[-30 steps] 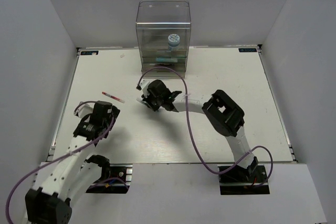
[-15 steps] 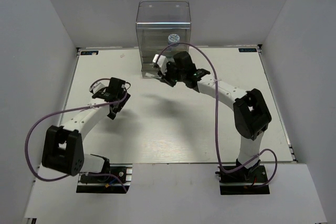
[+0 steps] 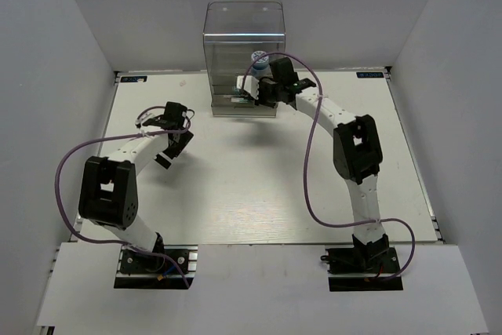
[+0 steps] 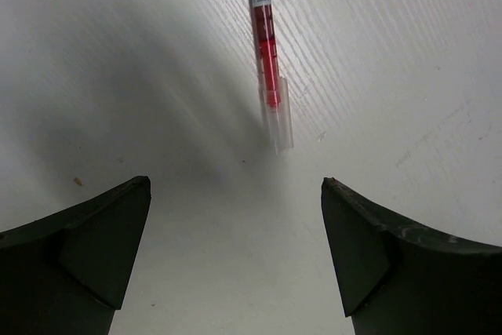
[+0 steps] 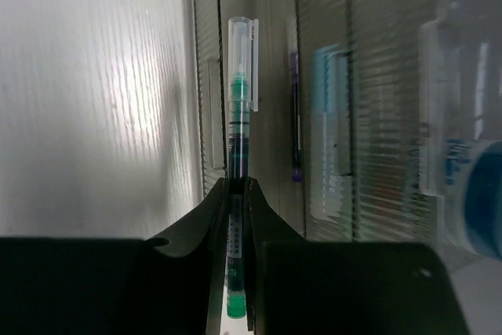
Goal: Sort the stationery into containers
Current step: Place the pen in the drawer.
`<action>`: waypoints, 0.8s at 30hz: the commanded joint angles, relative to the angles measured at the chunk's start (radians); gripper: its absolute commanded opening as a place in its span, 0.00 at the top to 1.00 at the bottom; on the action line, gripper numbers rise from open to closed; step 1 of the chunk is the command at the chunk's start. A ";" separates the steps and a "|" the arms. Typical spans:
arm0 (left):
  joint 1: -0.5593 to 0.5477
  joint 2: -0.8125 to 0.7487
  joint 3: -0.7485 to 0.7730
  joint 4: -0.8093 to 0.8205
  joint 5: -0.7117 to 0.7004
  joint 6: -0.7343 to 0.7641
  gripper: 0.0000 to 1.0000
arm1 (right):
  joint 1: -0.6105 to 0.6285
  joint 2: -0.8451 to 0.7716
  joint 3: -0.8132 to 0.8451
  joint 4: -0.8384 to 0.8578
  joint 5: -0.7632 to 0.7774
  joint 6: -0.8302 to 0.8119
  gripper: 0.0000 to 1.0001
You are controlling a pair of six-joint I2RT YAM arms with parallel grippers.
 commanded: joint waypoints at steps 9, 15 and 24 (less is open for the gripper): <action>0.043 0.061 0.107 -0.051 -0.001 0.030 0.01 | -0.015 0.141 0.098 0.064 0.042 -0.142 1.00; 0.052 0.081 0.116 -0.051 0.008 0.039 0.04 | -0.017 0.116 0.000 0.114 0.062 -0.151 0.65; 0.062 0.130 0.159 -0.080 0.007 0.039 0.08 | -0.022 0.034 -0.085 0.184 0.055 -0.090 0.41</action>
